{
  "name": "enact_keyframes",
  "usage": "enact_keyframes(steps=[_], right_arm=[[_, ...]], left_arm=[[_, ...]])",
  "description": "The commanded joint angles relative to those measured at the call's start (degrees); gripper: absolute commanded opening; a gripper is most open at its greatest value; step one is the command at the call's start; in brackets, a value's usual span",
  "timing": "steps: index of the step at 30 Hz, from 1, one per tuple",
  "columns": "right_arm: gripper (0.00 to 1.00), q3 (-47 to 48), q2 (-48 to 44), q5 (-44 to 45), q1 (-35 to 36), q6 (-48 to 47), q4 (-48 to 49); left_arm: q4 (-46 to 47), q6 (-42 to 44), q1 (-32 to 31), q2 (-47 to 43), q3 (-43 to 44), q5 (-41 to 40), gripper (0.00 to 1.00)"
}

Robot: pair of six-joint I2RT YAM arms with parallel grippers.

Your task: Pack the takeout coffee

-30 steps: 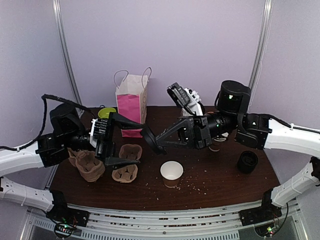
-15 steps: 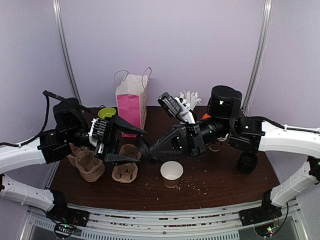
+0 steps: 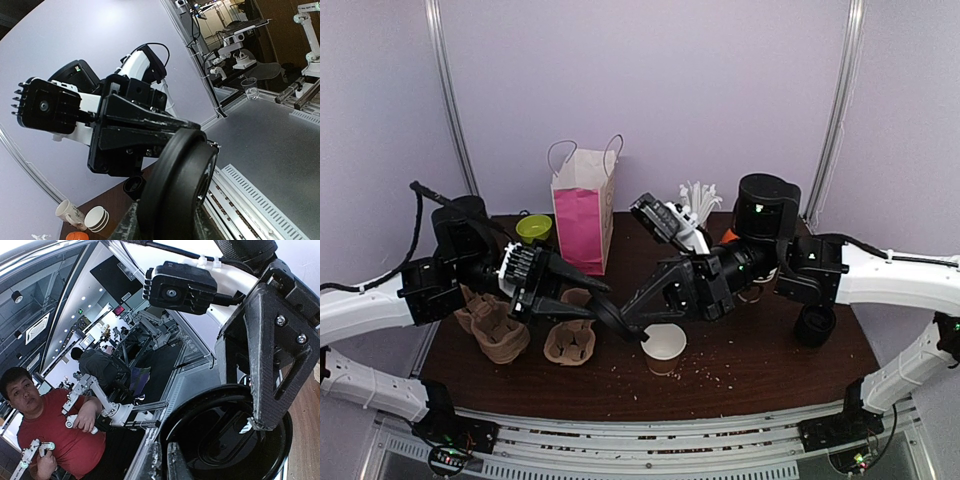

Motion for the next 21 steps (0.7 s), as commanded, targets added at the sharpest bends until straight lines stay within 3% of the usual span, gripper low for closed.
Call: enact_keyframes(steps=[1, 6, 13, 17, 21], right_arm=[[0.00, 2.72, 1.19, 0.21, 0.56, -0.54, 0.82], [0.00, 3.27, 1.50, 0.33, 0.63, -1.84, -1.09], [0.52, 3.97, 0.36, 2.36, 0.62, -5.59, -7.06], [0.66, 5.13, -1.01, 5.76, 0.57, -10.26, -13.27], [0.77, 5.96, -3.95, 14.57, -0.35, -14.15, -19.74]], left_arm=[[0.79, 0.40, -0.08, 0.65, 1.99, 1.33, 0.30], [0.44, 0.88, -0.10, 0.75, 1.98, 1.34, 0.21], [0.30, 1.14, -0.08, -0.35, 0.82, -0.91, 0.14], [0.05, 0.84, -0.08, -0.98, 0.21, -2.03, 0.13], [-0.52, -0.38, -0.08, -1.27, -1.20, -4.29, 0.13]])
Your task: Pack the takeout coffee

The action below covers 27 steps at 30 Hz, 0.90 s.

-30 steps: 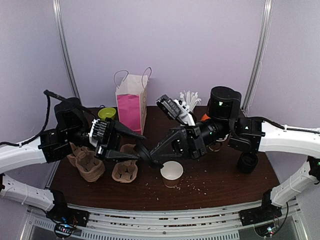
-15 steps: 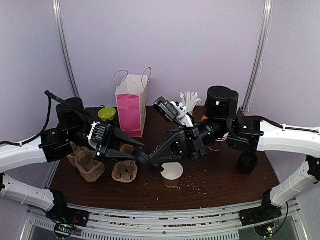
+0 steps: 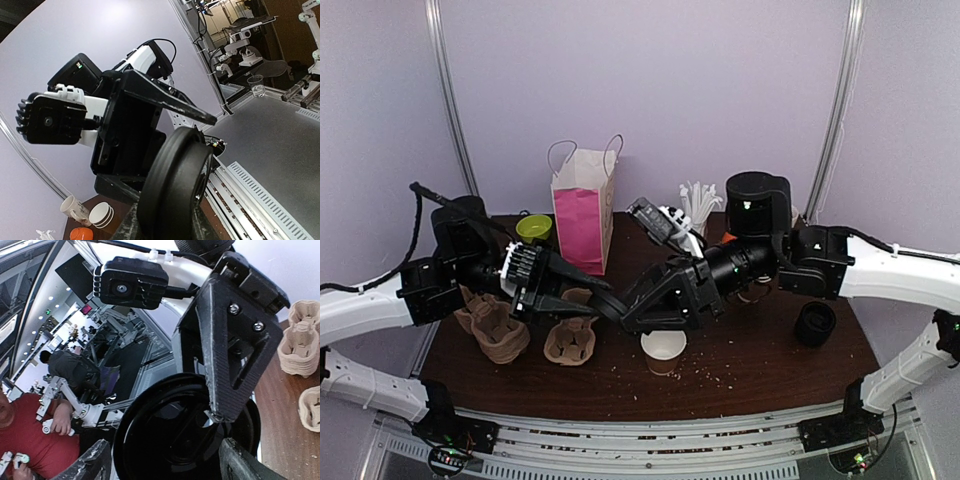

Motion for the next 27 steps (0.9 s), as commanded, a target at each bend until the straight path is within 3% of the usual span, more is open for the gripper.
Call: enact_keyframes(steps=[1, 8, 14, 17, 20, 27], right_arm=[[0.79, 2.05, -5.38, 10.53, -1.27, -6.10, -7.64], [0.85, -2.01, -13.50, 20.82, -2.44, -7.81, -7.98], [0.83, -12.06, -19.98, 47.82, -2.66, -6.18, -5.09], [0.83, -19.43, -23.16, 54.45, -2.64, -3.18, 1.28], [0.83, -26.26, -24.43, 54.70, -2.85, -0.14, 8.26], [0.82, -28.12, -18.54, 43.70, -3.66, 5.70, 13.80]], left_arm=[[0.09, -1.88, -0.08, -1.32, -2.02, -3.66, 0.13], [7.37, -13.76, -0.08, -5.01, -10.46, -13.11, 0.16], [19.55, -35.03, -0.08, -5.30, -17.00, -28.24, 0.17], [20.40, -43.34, -0.08, -3.60, -17.08, -32.81, 0.16], [18.88, -50.86, -0.13, -1.24, -16.27, -34.71, 0.16], [14.18, -62.42, -0.09, 2.31, -12.91, -31.44, 0.18]])
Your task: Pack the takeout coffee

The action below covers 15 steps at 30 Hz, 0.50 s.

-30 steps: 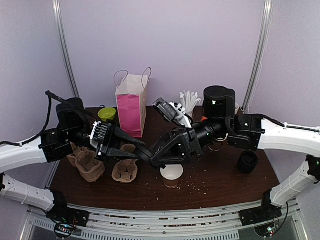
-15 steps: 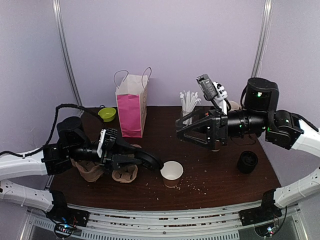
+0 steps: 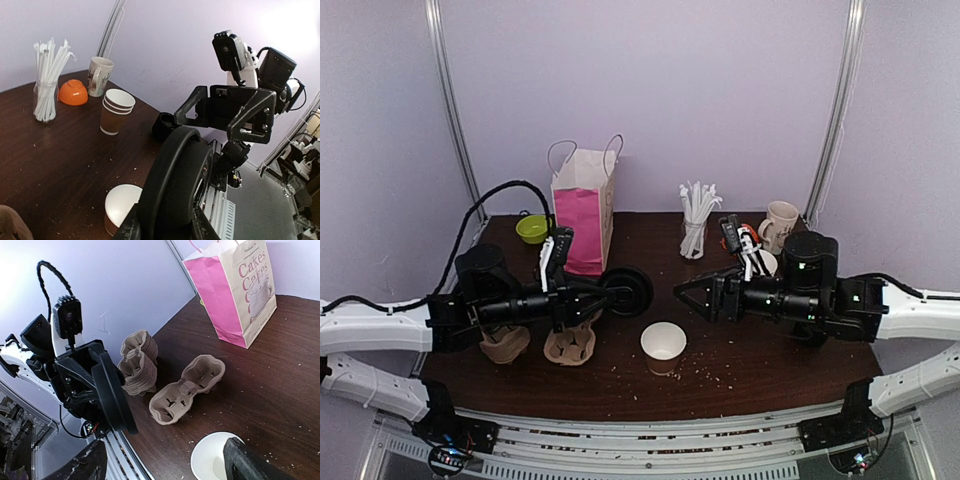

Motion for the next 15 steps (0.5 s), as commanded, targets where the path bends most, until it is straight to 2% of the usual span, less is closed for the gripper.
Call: enact_keyframes(steps=[1, 5, 10, 15], right_arm=[[0.83, -1.34, 1.41, -5.08, -0.53, 5.85, 11.01], [0.82, -4.33, 1.92, -8.38, -2.47, 10.67, 17.18], [0.79, -7.30, 4.76, -17.72, -5.78, 17.44, 27.43], [0.79, -6.16, 8.68, -23.60, -5.99, 19.42, 30.64]], left_arm=[[-0.09, -10.49, -0.08, 1.21, 3.47, 1.38, 0.19], [-1.90, -12.62, -0.08, 3.09, 5.56, 5.85, 0.20], [-1.75, -15.51, -0.13, 7.01, 7.40, 11.43, 0.19], [-2.13, -16.74, -0.08, 10.06, 9.02, 13.50, 0.18]])
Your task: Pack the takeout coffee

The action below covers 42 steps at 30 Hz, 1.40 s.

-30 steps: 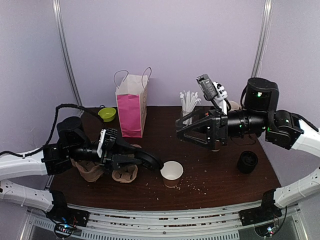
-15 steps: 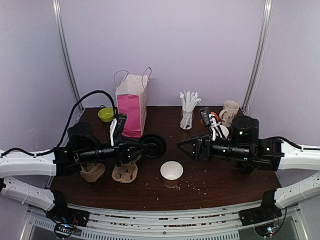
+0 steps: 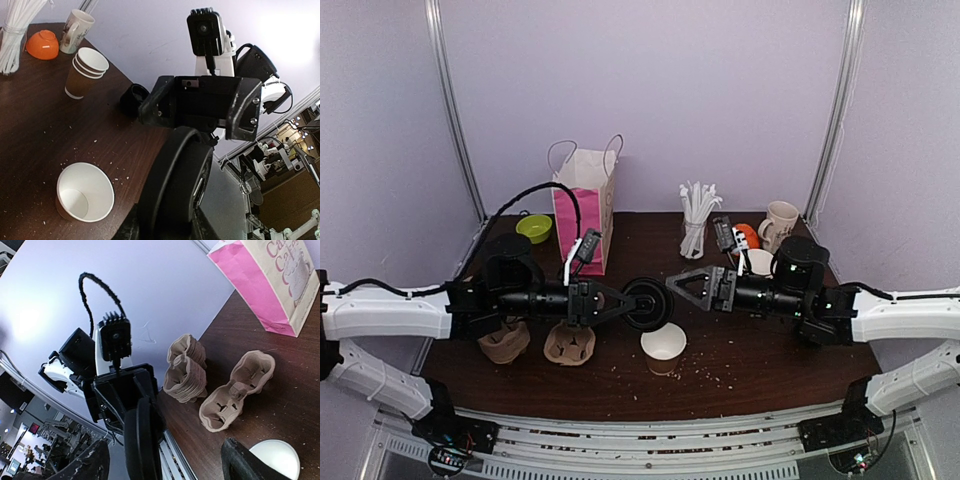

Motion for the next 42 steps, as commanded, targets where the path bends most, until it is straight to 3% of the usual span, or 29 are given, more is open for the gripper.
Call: enact_keyframes(steps=[1, 6, 16, 20, 23, 26, 32, 37, 42], right_arm=[[0.79, 0.49, 2.43, -7.93, -0.06, 3.97, 7.15], [0.74, 1.16, 4.26, -10.07, -0.09, 4.66, 6.87], [0.50, -0.72, 5.67, -13.58, -0.05, 6.77, 6.34], [0.36, -2.33, 4.58, -12.96, -0.12, 7.27, 6.69], [0.24, -3.57, 4.41, -13.02, -0.10, 8.22, 8.37], [0.19, -4.50, 4.51, -13.22, -0.14, 9.13, 10.10], [0.15, -5.97, 4.71, -12.02, -0.18, 9.56, 10.57], [0.14, -7.21, 5.91, -11.10, -0.48, 10.21, 10.64], [0.14, -8.83, 7.94, -10.46, -1.72, 12.20, 12.83]], left_arm=[[1.45, -2.64, -0.08, 2.02, 2.54, 4.15, 0.17], [0.96, -2.95, -0.08, 3.53, 3.67, 4.35, 0.17], [-0.60, -3.35, -0.08, 4.97, 4.63, 4.07, 0.16], [-0.94, -3.39, -0.08, 5.15, 4.54, 3.97, 0.17], [-1.05, -3.28, -0.08, 5.49, 4.62, 4.13, 0.23], [-1.05, -3.27, -0.08, 6.01, 4.71, 4.53, 0.29], [-1.25, -2.78, -0.10, 6.56, 4.07, 4.79, 0.47], [-4.84, -1.03, -0.08, 6.63, 3.61, 1.18, 0.75], [-7.81, 0.21, -0.13, 6.71, 2.50, -3.28, 0.84]])
